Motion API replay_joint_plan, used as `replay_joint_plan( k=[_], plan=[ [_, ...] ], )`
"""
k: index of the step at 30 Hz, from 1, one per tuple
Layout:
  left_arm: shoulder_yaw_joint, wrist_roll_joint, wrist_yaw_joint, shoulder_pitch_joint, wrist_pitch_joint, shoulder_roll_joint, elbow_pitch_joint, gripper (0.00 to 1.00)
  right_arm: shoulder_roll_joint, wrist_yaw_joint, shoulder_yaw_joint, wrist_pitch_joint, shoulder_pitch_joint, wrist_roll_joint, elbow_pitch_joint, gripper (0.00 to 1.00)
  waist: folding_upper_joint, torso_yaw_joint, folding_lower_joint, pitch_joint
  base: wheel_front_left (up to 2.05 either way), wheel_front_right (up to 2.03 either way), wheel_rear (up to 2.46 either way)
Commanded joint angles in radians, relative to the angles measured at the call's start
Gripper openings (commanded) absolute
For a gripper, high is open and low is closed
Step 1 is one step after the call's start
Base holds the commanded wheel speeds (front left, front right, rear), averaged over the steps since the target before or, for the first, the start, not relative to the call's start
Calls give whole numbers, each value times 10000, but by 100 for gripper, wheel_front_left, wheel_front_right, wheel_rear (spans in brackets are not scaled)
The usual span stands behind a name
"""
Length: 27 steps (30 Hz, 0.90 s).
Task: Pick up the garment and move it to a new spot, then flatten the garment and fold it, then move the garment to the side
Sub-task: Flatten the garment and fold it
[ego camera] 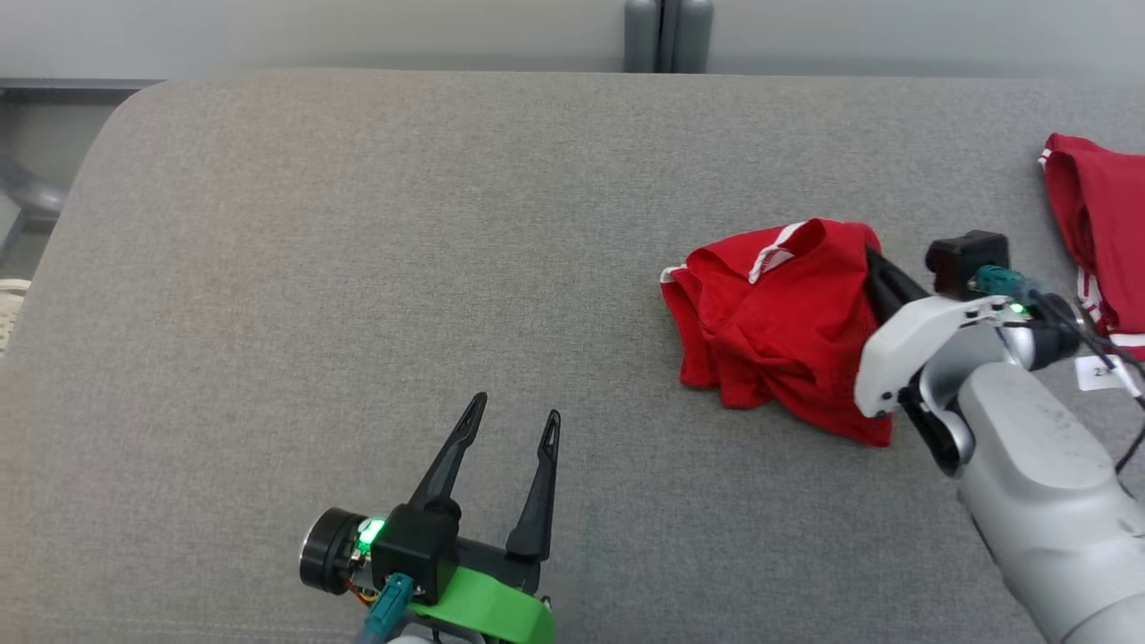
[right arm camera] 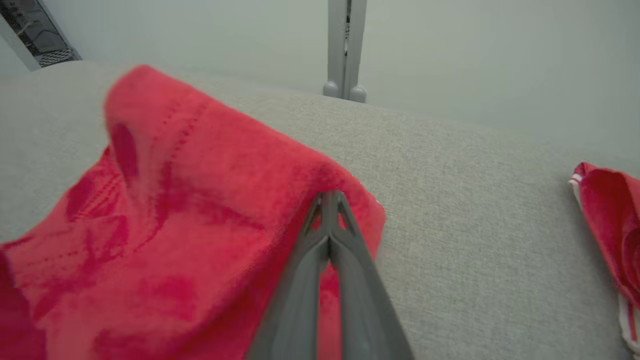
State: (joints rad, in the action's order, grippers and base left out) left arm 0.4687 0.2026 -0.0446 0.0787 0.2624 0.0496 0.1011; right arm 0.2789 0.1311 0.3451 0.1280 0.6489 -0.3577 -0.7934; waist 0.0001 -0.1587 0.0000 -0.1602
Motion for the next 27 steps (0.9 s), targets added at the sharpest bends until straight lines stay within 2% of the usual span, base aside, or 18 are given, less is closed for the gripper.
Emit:
replay_joint_plan(
  k=[1, 7, 11, 15, 20, 21, 22, 23, 27],
  plan=[
    [-13, 139, -33, 150, 30, 21, 22, 100, -261, -10, 186, 119, 205, 76, -175, 0, -1, -312, 0, -117, 0, 0, 0],
    [58, 177, -36, 160, 30, 20, 126, 100, -1307, -12, 1158, 442, 655, -1, -1022, 0, -1, -616, 0, -69, 0, 0, 0],
    [134, 225, -73, 167, 30, 20, 164, 100, -1751, -12, 1965, 584, 714, -390, -1268, 0, -1, -685, 0, 54, 0, 0, 0],
    [87, 203, -143, 0, 28, 20, 177, 100, -1945, -12, 2640, 921, 674, -878, -1003, 0, -1, -576, 0, 290, 0, 0, 0],
    [-91, 47, -178, -346, 28, 20, 106, 100, -1873, -12, 2995, 1288, 275, -1332, -248, 0, -1, -198, 0, 700, 0, 0, 0],
    [-149, 34, -192, -415, 28, 20, 76, 100, -1786, -12, 2963, 1328, 151, -1380, -28, 22, -1, -88, 0, 789, 0, 0, 0],
    [-208, 15, -198, -466, 28, 20, 61, 100, -1714, -12, 2892, 1346, 31, -1412, 142, 83, -1, 8, 0, 875, 0, 0, 0],
    [-281, -8, -205, -529, 30, 20, 36, 100, -1628, -12, 2769, 1371, -109, -1392, 397, 100, -1, 124, 0, 978, 0, 0, 0],
    [-564, -105, -240, -838, 28, 20, -82, 100, -1438, -10, 1593, 1367, -1071, -1026, 1786, 100, -1, 554, 0, 1322, 0, 0, 0]
  ],
)
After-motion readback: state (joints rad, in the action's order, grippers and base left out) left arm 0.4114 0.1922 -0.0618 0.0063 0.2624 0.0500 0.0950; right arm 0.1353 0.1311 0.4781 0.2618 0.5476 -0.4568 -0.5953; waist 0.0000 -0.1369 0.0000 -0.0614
